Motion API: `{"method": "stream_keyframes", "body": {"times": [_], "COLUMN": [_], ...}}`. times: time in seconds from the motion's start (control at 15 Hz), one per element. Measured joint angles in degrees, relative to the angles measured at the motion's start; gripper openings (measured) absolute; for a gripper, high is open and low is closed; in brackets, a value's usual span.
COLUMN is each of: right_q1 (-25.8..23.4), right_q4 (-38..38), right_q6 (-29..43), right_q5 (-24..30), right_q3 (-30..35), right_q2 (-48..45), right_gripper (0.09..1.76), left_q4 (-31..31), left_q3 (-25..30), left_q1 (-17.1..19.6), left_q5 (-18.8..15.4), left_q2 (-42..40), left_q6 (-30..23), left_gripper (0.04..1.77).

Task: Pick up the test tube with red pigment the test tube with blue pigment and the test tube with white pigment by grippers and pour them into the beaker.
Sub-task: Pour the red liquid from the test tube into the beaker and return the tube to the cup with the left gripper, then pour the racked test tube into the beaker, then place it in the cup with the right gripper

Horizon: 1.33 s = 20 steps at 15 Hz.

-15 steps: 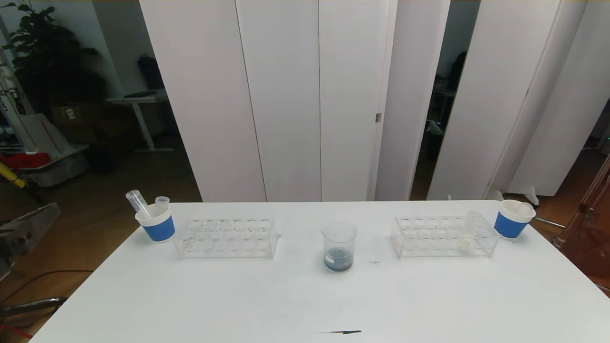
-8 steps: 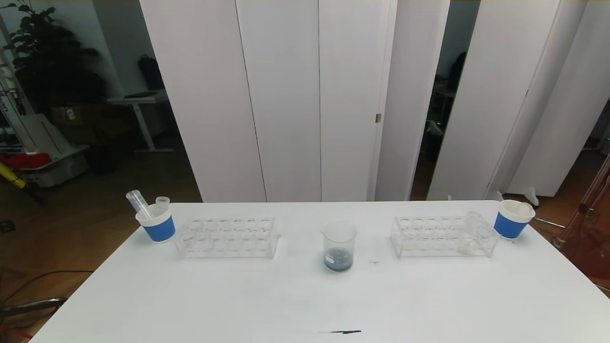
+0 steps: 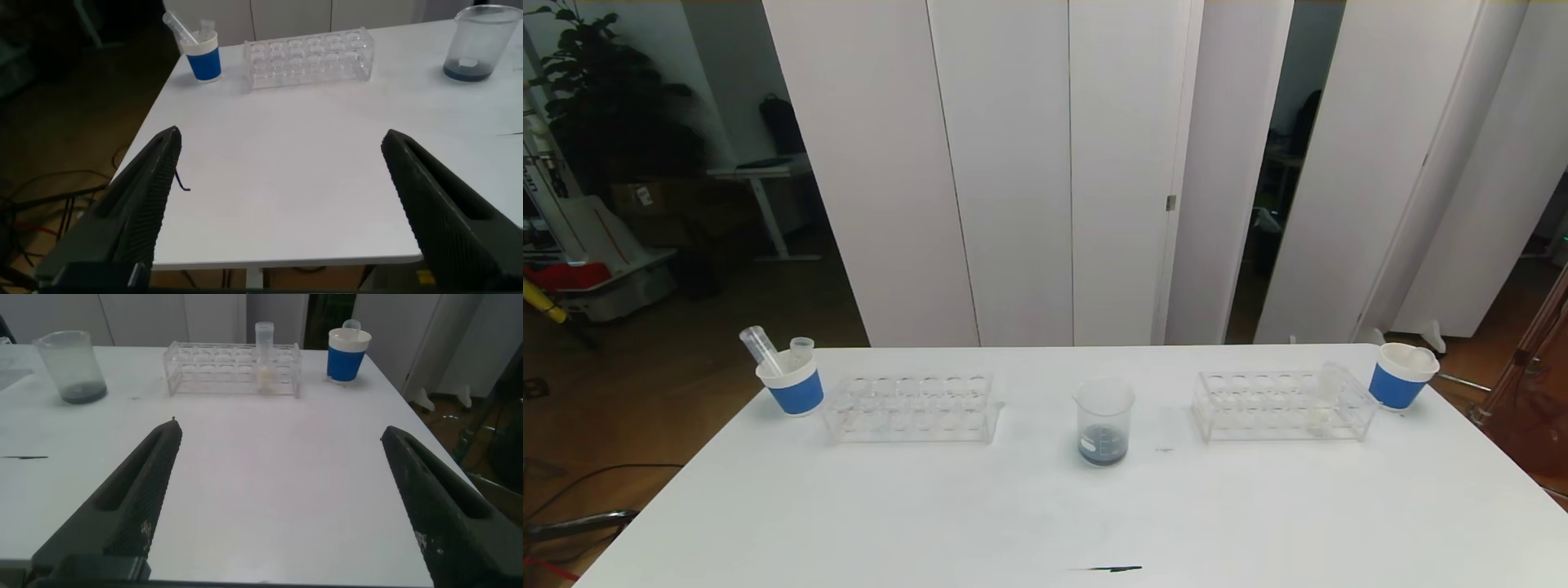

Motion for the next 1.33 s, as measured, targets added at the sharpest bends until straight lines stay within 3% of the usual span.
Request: {"method": "stream_keyframes", "body": {"times": [0.27,0.73,1.33], "right_q1": [0.0,0.0,0.0], "right_q4": [0.0,0.0,0.0], "right_q6": [0.0,0.0,0.0], "right_q5": [0.0,0.0,0.0], "right_q3": [0.0,0.0,0.0], "right_q2": [0.0,0.0,0.0], "right_gripper": [1.75,1.75,1.75], "left_q4": [-12.0,-19.5,-19.5], "left_q3": [9.5,15.9,16.7], "left_q1": [0.0,0.1,0.1], "left_q5": [-0.2,-3.3,-3.2], "left_q2": [-0.9,-1.0,-1.0], "left_q6": [0.3,-0.6,-0.6], "left_gripper": [1.75,1.75,1.75]}}
